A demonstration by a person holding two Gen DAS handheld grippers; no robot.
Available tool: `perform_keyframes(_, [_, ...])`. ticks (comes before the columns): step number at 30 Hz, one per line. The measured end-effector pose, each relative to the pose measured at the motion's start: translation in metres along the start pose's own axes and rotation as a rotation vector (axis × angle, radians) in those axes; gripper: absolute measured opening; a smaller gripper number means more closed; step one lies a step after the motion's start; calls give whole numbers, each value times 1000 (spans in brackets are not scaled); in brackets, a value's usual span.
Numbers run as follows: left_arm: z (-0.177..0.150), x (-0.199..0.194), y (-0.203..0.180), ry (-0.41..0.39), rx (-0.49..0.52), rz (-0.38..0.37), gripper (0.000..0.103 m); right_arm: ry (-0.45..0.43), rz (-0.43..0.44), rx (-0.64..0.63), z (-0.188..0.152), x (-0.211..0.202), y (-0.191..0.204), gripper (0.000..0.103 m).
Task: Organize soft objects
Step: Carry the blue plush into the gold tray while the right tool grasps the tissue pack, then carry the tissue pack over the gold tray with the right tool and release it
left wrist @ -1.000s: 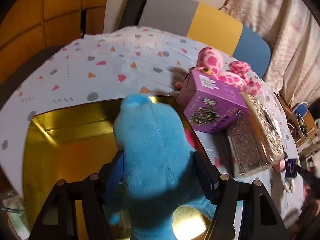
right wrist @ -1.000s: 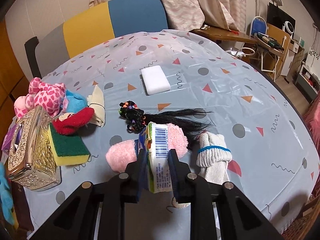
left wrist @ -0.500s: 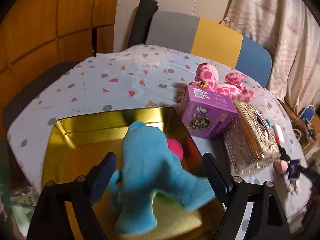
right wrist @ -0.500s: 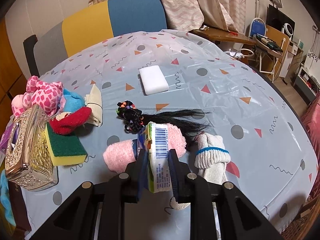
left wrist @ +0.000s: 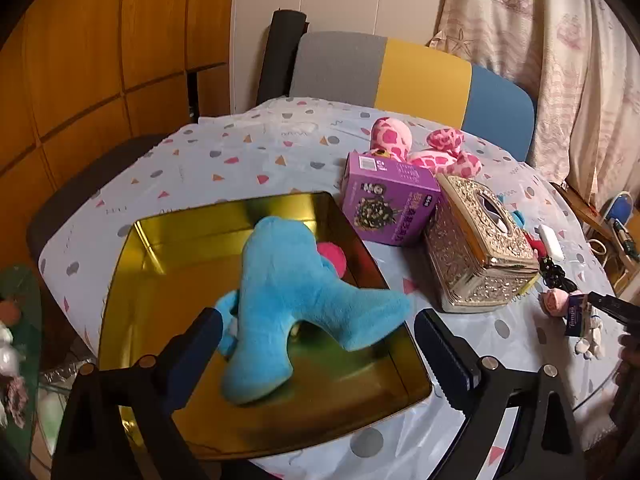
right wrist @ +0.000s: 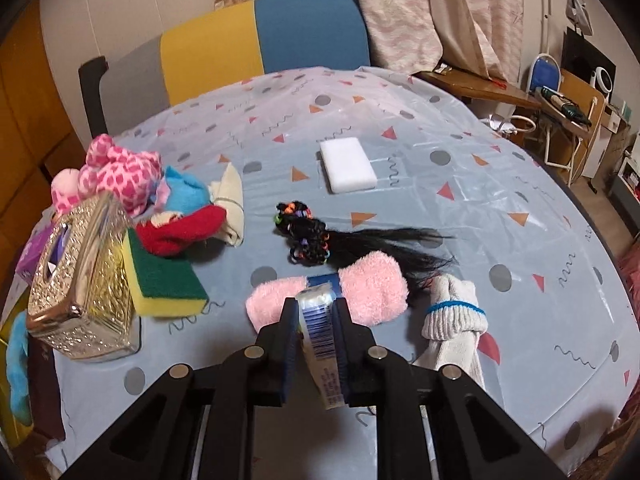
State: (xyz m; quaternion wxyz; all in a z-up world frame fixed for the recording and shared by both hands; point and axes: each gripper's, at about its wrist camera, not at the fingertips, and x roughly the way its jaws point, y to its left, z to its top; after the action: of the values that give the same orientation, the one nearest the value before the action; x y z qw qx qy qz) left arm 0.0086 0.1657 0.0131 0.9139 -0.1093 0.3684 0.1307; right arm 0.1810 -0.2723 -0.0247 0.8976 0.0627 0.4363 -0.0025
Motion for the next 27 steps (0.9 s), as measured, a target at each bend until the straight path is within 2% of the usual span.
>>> perform_keyframes(5, [-3, -5, -1, -3, -8, -28, 97, 17, 29, 60, 0, 3, -11, 14])
perform_keyframes(6, [-3, -5, -2, -2, -9, -36, 97, 18, 43, 81, 0, 2, -15, 10])
perform_keyframes(12, [-3, -8, -6, 1, -6, -54, 97, 5, 163, 200, 0, -4, -33, 6])
perform_keyframes(14, [-3, -7, -7, 5, -3, -56, 97, -3, 120, 193, 1, -4, -33, 6])
perform_keyframes(16, [-4, -7, -8, 10, -6, -69, 97, -10, 121, 210, 3, -4, -36, 12])
perform_keyframes(17, [-5, -7, -8, 13, -6, -70, 97, 6, 122, 222, 3, -1, -38, 20])
perform_keyframes(18, [-5, -6, -9, 16, -6, -70, 97, 23, 117, 229, 3, 1, -39, 43])
perform_keyframes(19, [-6, -6, -8, 19, -7, -73, 97, 47, 122, 234, 2, 5, -39, 53])
perform_keyframes(25, [-9, -4, -3, 32, -24, -79, 98, 67, 104, 188, 0, 11, -32, 55])
perform_keyframes(27, [-10, -4, -2, 33, -23, -75, 98, 99, 59, 146, -2, 18, -26, 55])
